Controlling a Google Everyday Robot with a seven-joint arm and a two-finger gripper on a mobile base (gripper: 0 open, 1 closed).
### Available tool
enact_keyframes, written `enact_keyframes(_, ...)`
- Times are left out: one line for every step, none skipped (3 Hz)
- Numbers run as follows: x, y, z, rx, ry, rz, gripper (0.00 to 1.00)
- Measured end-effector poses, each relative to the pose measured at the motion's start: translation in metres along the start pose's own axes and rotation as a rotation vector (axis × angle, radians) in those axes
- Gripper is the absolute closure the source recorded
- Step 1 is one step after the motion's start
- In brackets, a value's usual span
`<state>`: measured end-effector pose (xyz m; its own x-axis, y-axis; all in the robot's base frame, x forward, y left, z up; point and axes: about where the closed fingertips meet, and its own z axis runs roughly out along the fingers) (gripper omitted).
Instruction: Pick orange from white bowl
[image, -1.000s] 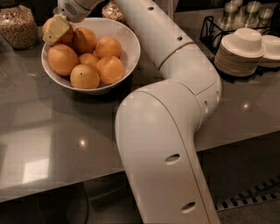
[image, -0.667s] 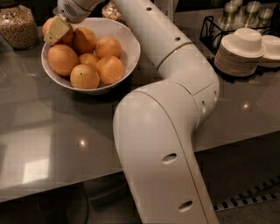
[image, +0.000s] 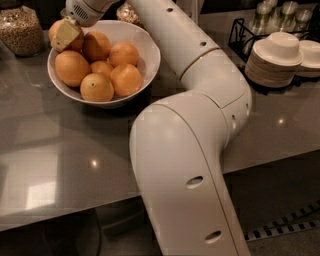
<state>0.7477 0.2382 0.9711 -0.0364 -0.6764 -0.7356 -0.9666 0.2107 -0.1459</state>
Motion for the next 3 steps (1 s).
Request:
enact_keyframes(-0.003, -0.001, -0.004, 0.012, -0.019, -0.022, 0.97)
enact_keyframes(-0.01, -0.003, -0.012, 0.022, -0.069, -0.063, 1.0)
enact_keyframes(-0.017, -0.005, -0.028, 0.042, -0.089, -0.116, 1.0)
